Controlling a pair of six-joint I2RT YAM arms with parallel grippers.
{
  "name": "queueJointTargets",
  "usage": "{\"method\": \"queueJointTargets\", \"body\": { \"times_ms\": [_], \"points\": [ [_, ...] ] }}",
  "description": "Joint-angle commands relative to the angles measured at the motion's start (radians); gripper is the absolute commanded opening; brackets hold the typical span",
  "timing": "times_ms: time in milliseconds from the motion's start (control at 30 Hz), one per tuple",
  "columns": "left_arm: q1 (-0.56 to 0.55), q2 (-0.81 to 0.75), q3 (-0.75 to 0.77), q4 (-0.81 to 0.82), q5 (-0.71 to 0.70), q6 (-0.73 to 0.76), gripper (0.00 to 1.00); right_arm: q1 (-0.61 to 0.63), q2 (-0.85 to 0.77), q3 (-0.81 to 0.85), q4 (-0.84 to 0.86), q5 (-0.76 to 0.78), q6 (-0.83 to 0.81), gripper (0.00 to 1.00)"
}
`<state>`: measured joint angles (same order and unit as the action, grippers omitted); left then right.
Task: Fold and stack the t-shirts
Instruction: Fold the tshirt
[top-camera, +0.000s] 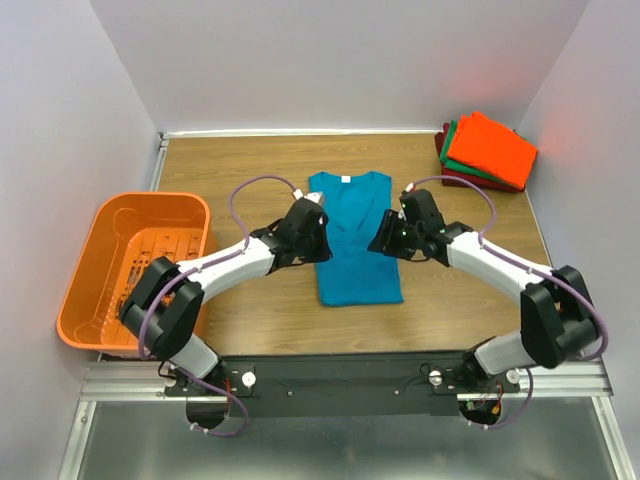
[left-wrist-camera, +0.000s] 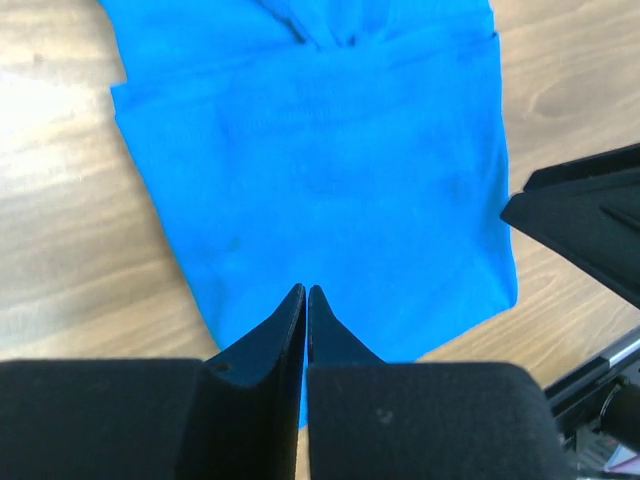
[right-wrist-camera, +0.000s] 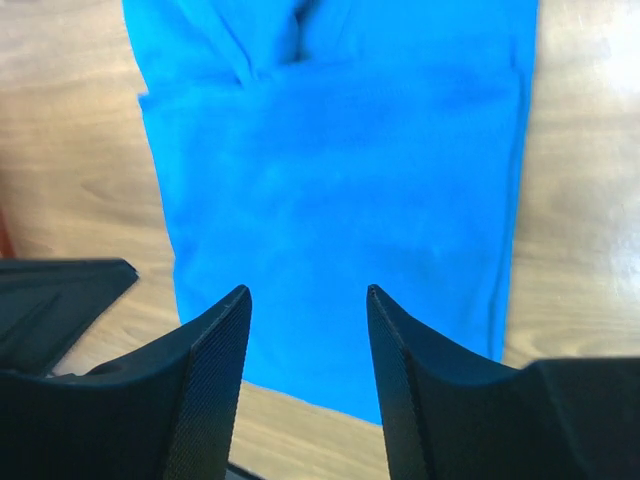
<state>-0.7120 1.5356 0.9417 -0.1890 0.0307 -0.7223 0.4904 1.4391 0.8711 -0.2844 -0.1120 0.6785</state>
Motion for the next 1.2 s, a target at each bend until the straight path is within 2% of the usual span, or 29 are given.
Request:
{"method": "queueJointTargets", "body": {
  "times_ms": [0,267,533,733,933,967,1033,1067,1100,1167],
  "points": [
    [0.031,0.07,0.045,0.075,0.031,0.024,0.1,0.002,0.078,0.081,0.002,0.037,-0.007,0.54],
    [0.078,0.26,0.121,0.184,0.066,0.014,0.09,0.0,0.231,0.18,0.057,0.107,-0.026,0.45],
    [0.115,0.339,0.112,0.25,0.086,-0.031,0.09,-0.033,0.352,0.126,0.103,0.233,-0.042,0.4],
    [0.128,0.351,0.062,0.23,0.063,-0.048,0.07,-0.058,0.328,0.08,0.113,0.222,-0.043,0.4],
    [0.157,0.268,0.074,0.224,0.064,0.009,0.07,-0.072,0.242,0.088,0.11,0.141,-0.046,0.41],
    [0.167,0.239,0.083,0.223,0.074,0.024,0.08,-0.072,0.227,0.091,0.106,0.13,-0.048,0.41],
    [0.171,0.206,0.1,0.191,0.064,0.046,0.2,-0.073,0.175,0.092,0.094,0.118,-0.05,0.41],
    [0.171,0.167,0.092,0.159,0.072,0.063,0.34,-0.073,0.153,0.088,0.079,0.076,-0.054,0.42],
    [0.171,0.15,0.085,0.149,0.075,0.073,0.39,-0.073,0.123,0.085,0.068,0.068,-0.057,0.42],
    [0.171,0.098,0.045,0.115,0.098,0.084,0.4,-0.073,0.092,0.071,0.034,0.019,-0.066,0.43]
  ]
}}
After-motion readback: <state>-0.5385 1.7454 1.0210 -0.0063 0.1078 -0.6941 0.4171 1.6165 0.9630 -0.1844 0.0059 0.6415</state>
